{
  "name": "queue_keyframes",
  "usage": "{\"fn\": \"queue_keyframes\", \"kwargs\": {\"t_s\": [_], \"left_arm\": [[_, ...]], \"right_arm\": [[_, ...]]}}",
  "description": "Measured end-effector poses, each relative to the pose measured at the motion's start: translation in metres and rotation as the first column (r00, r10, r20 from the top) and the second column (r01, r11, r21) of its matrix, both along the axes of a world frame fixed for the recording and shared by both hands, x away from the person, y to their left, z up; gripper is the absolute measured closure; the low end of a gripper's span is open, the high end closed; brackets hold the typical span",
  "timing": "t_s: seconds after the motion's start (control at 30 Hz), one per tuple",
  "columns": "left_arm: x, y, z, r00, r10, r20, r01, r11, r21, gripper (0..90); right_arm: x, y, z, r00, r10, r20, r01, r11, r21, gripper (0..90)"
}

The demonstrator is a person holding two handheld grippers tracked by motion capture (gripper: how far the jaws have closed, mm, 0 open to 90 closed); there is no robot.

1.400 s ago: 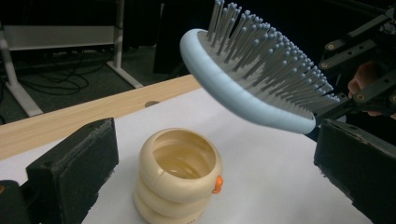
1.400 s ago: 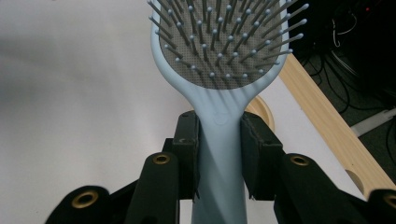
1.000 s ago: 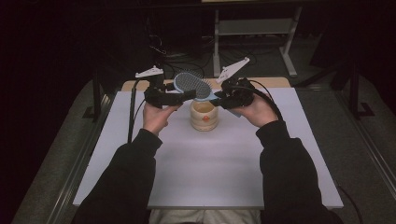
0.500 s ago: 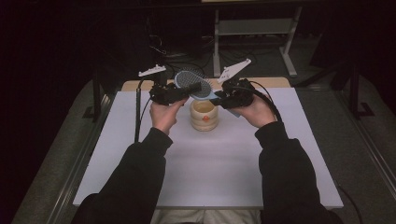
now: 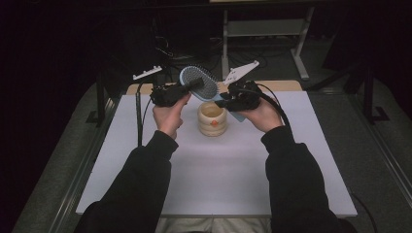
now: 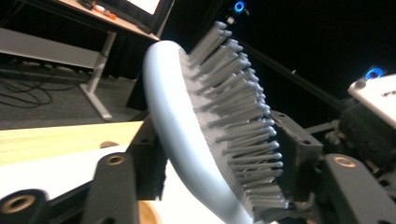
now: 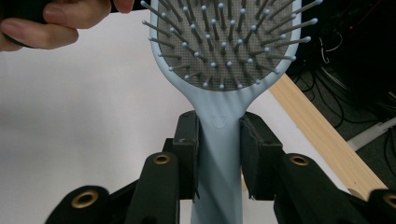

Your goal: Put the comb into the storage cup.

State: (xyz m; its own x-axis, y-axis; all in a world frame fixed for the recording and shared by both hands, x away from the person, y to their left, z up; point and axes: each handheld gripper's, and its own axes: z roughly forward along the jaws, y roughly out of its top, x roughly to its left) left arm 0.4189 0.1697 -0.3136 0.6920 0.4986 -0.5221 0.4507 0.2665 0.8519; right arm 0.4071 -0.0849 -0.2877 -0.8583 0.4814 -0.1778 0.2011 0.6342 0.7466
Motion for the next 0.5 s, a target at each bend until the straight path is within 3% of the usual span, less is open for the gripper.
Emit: {"fn": "queue_keyframes", "kwargs": {"t_s": [0.1,0.17,0.27,0.3,0.4,0.5], "left_arm": [[0.001,0.0,0.002,0.9997,-0.02,0.01,0.02,0.9998,0.002,50.2],[0.0,-0.002,0.006,0.9994,-0.019,0.027,0.018,0.9994,0.028,52.4],[-0.001,-0.006,0.009,0.998,-0.005,0.063,-0.003,0.9921,0.125,54.4],[-0.001,-0.006,0.01,0.9976,-0.009,0.069,0.0,0.9908,0.135,54.9],[0.002,-0.001,0.011,0.9972,-0.027,0.07,0.021,0.9955,0.092,55.9],[0.004,0.001,0.018,0.9965,-0.012,0.083,0.001,0.9917,0.129,55.8]], "right_arm": [[0.002,0.002,-0.001,0.9999,-0.009,-0.004,0.009,1.0,-0.006,67.6],[0.004,0.003,-0.002,0.9999,-0.01,-0.01,0.01,1.0,-0.006,66.5],[0.005,0.002,-0.002,0.9998,-0.015,-0.011,0.015,1.0,0.02,65.1],[0.005,0.0,0.0,0.9997,-0.015,-0.018,0.016,0.999,0.045,63.7],[0.006,-0.001,0.001,0.9992,-0.026,-0.031,0.027,0.999,0.04,59.5],[0.008,-0.005,0.0,0.9978,-0.041,-0.051,0.043,0.998,0.054,50.5]]}}
